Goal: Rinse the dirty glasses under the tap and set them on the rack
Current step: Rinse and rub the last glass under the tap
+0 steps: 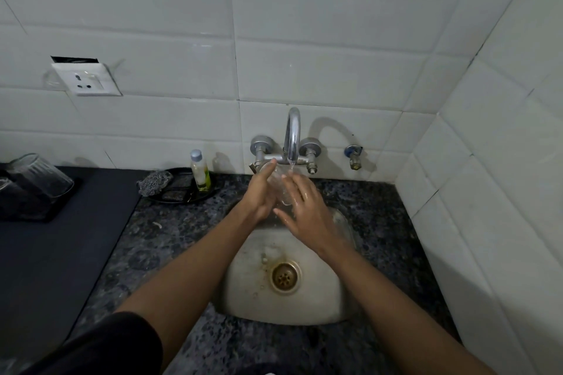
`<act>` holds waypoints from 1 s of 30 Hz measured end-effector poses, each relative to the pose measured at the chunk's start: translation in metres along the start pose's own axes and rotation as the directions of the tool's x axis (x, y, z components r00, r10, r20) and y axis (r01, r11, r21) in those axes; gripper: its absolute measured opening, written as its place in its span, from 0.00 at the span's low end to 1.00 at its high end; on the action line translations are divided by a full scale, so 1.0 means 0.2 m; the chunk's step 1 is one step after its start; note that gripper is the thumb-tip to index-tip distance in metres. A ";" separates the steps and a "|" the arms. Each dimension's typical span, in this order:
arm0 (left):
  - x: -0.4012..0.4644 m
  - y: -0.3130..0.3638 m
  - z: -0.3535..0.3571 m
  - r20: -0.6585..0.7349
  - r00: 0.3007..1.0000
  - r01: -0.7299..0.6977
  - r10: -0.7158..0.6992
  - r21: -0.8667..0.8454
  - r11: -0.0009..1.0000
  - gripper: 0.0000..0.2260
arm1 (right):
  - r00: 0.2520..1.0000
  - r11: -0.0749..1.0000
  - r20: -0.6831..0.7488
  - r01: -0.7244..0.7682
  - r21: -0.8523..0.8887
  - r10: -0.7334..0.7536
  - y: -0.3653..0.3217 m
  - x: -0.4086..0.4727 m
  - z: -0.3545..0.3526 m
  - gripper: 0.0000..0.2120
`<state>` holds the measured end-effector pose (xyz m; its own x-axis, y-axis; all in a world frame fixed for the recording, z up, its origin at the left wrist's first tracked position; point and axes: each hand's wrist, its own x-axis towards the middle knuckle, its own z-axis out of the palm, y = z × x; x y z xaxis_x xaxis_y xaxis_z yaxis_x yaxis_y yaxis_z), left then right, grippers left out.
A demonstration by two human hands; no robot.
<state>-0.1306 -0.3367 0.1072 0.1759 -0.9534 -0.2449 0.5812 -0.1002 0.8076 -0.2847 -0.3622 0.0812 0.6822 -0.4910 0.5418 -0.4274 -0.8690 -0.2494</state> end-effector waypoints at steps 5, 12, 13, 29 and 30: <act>-0.02 0.02 0.01 0.028 0.998 -0.053 0.056 -0.097 0.994 0.18 | 0.975 0.934 -0.047 -0.191 0.303 0.215 -0.05 0.09 -0.03 0.29; -0.02 0.05 0.02 0.093 0.993 -0.064 0.070 -0.070 0.996 0.19 | 0.952 0.893 -0.066 -0.254 0.370 0.298 -0.05 0.15 -0.06 0.28; -0.01 0.06 0.02 0.101 0.994 -0.047 0.050 -0.037 0.998 0.19 | 0.984 0.959 -0.075 -0.137 0.248 0.160 -0.03 0.14 -0.06 0.27; 0.06 0.03 0.00 -0.003 0.990 0.144 -0.144 0.008 0.990 0.20 | 1.000 0.994 0.025 -0.012 0.113 0.009 -0.02 0.07 -0.04 0.33; 0.06 0.03 0.00 -0.053 0.986 0.162 -0.160 0.033 0.986 0.20 | 0.998 0.988 0.048 -0.037 0.147 0.030 -0.03 0.06 -0.04 0.33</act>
<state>-0.1247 -0.3494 0.1086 0.1223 -0.9086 -0.3994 0.5755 -0.2630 0.7744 -0.2778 -0.3623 0.0954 0.6968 -0.5191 0.4950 -0.3604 -0.8501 -0.3841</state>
